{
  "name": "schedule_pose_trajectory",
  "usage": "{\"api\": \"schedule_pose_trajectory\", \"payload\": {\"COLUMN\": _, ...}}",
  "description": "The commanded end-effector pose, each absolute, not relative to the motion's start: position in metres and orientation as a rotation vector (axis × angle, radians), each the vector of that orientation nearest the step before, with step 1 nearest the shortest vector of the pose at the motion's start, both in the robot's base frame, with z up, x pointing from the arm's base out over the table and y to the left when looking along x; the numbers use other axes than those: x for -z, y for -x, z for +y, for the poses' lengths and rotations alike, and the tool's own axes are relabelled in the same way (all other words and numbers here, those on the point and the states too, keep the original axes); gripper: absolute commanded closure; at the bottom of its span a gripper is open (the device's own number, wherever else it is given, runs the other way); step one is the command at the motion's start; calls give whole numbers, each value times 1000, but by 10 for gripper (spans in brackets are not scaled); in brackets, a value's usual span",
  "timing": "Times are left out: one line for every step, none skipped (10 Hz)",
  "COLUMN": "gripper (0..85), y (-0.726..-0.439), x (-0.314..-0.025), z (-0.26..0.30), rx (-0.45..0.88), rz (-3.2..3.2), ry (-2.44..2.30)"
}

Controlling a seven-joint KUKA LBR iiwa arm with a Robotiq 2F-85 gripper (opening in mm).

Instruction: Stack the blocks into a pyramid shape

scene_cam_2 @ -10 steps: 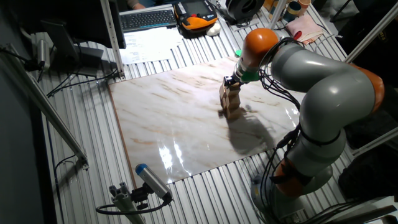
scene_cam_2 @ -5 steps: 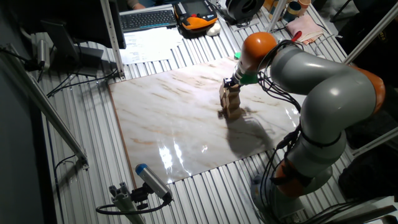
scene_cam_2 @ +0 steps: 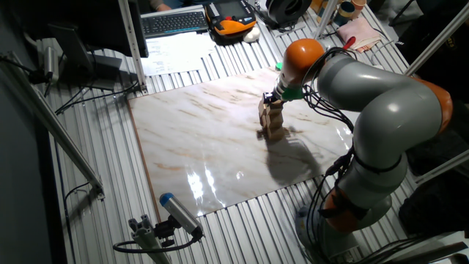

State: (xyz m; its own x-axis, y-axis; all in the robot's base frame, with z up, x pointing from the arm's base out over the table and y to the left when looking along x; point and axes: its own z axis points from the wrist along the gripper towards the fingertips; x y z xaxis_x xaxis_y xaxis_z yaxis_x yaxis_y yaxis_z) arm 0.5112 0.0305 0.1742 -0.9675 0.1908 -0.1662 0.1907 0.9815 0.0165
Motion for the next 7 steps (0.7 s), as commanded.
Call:
{"api": "schedule_pose_trajectory", "payload": {"gripper": 340, "y": -511, "x": -174, "z": 30, "rx": 3, "rz": 2963, "ry": -296}}
{"api": "schedule_pose_trajectory", "payload": {"gripper": 340, "y": -511, "x": -174, "z": 30, "rx": 11, "rz": 2963, "ry": -315}}
{"api": "schedule_pose_trajectory", "payload": {"gripper": 340, "y": -511, "x": -174, "z": 30, "rx": 11, "rz": 2968, "ry": -327}}
{"api": "schedule_pose_trajectory", "payload": {"gripper": 170, "y": -512, "x": -173, "z": 31, "rx": 13, "rz": 2974, "ry": -337}}
{"api": "schedule_pose_trajectory", "payload": {"gripper": 170, "y": -512, "x": -173, "z": 30, "rx": 15, "rz": 2978, "ry": -345}}
{"api": "schedule_pose_trajectory", "payload": {"gripper": 170, "y": -512, "x": -173, "z": 30, "rx": 18, "rz": 2977, "ry": -350}}
{"api": "schedule_pose_trajectory", "payload": {"gripper": 170, "y": -512, "x": -174, "z": 30, "rx": 20, "rz": 2977, "ry": -352}}
